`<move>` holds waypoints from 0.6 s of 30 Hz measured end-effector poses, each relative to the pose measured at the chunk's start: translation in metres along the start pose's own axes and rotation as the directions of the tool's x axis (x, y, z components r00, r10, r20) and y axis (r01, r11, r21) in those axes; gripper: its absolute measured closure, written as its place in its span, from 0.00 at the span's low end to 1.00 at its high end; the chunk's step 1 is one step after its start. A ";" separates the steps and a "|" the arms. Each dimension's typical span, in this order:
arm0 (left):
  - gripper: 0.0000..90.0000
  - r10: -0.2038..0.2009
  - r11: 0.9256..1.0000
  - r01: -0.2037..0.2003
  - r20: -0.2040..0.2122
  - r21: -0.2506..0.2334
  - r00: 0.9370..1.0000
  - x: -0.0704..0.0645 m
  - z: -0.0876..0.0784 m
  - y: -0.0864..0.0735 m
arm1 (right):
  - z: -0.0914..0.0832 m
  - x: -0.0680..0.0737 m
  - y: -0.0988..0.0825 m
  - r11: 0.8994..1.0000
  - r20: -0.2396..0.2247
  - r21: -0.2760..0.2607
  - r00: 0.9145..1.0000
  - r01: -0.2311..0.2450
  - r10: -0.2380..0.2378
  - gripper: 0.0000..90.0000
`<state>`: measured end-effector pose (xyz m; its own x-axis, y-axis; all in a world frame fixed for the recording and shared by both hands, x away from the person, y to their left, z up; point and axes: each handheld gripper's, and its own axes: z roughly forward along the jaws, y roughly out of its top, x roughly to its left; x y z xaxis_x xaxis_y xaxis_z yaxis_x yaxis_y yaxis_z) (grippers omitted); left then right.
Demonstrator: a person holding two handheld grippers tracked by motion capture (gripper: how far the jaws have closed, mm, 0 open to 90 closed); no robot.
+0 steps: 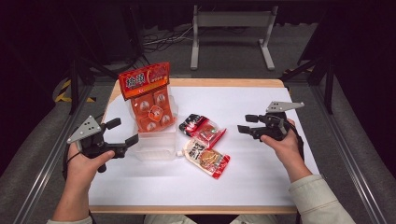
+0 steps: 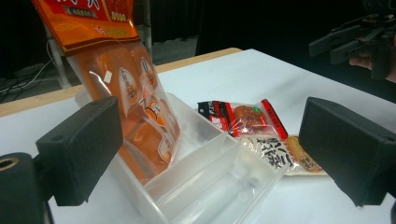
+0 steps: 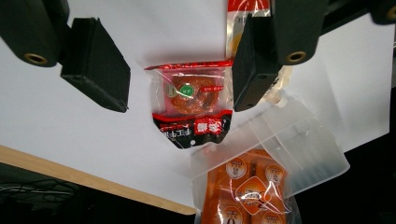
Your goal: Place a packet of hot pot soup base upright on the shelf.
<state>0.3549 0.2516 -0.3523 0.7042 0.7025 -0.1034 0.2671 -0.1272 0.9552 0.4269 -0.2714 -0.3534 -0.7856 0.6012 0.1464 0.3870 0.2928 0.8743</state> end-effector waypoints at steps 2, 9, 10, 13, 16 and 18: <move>0.08 -0.003 1.000 0.003 0.000 0.000 1.000 0.000 -0.001 -0.001 | 0.003 -0.001 0.002 1.000 0.003 0.002 1.000 0.002 -0.002 0.43; 0.08 -0.023 1.000 0.023 -0.007 -0.014 1.000 -0.003 -0.009 -0.004 | 0.027 -0.008 0.015 1.000 -0.010 0.013 1.000 0.009 -0.008 0.44; 0.08 -0.027 1.000 0.027 -0.007 -0.013 1.000 -0.003 -0.009 -0.004 | 0.033 -0.010 0.017 1.000 -0.006 0.016 1.000 0.011 -0.011 0.44; 0.08 -0.028 0.999 0.028 -0.007 -0.015 1.000 -0.003 -0.010 -0.005 | 0.045 -0.015 0.022 1.000 -0.009 0.025 1.000 0.002 -0.002 0.44; 0.08 -0.034 0.999 0.034 -0.002 -0.013 0.999 -0.003 -0.010 -0.006 | 0.058 -0.018 0.028 0.999 -0.011 0.049 1.000 0.004 -0.004 0.44; 0.08 -0.032 0.999 0.032 0.000 -0.011 0.999 -0.003 -0.009 -0.007 | 0.066 -0.020 0.030 0.998 -0.013 0.055 1.000 0.012 -0.011 0.44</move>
<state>0.3447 0.2568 -0.3557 0.6955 0.7059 -0.1339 0.2824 -0.0973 0.9543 0.4856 -0.2254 -0.3602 -0.7960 0.5882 0.1426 0.4038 0.3406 0.8491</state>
